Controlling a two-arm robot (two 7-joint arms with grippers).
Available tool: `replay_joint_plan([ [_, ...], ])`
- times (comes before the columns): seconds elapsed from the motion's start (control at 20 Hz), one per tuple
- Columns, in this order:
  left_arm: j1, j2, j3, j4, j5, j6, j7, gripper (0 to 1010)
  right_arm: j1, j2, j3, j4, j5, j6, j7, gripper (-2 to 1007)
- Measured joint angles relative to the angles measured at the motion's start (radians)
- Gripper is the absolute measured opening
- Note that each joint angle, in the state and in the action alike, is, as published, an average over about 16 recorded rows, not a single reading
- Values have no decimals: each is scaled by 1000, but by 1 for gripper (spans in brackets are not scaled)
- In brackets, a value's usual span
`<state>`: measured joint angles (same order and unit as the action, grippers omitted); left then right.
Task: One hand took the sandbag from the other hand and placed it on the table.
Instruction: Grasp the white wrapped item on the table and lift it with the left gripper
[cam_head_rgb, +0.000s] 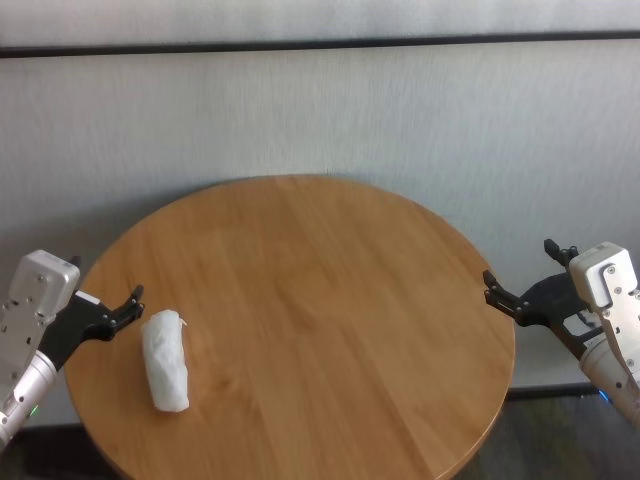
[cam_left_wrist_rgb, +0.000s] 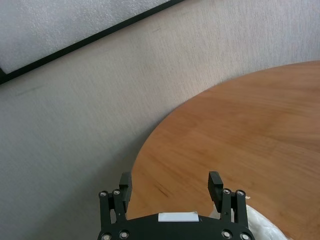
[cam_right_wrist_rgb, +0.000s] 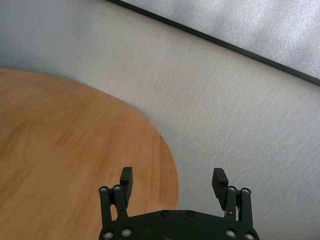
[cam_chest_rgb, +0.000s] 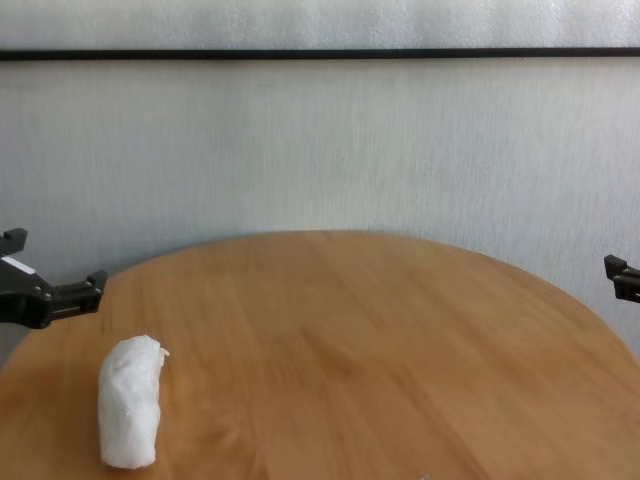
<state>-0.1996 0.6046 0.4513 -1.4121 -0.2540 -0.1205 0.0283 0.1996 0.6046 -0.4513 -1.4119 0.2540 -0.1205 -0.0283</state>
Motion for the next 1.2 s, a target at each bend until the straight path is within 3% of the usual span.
replay_joint_plan([
  [1.2, 0, 0, 0, 0, 0, 0, 0, 1002, 0, 0, 0, 0, 0, 0, 0, 1001],
])
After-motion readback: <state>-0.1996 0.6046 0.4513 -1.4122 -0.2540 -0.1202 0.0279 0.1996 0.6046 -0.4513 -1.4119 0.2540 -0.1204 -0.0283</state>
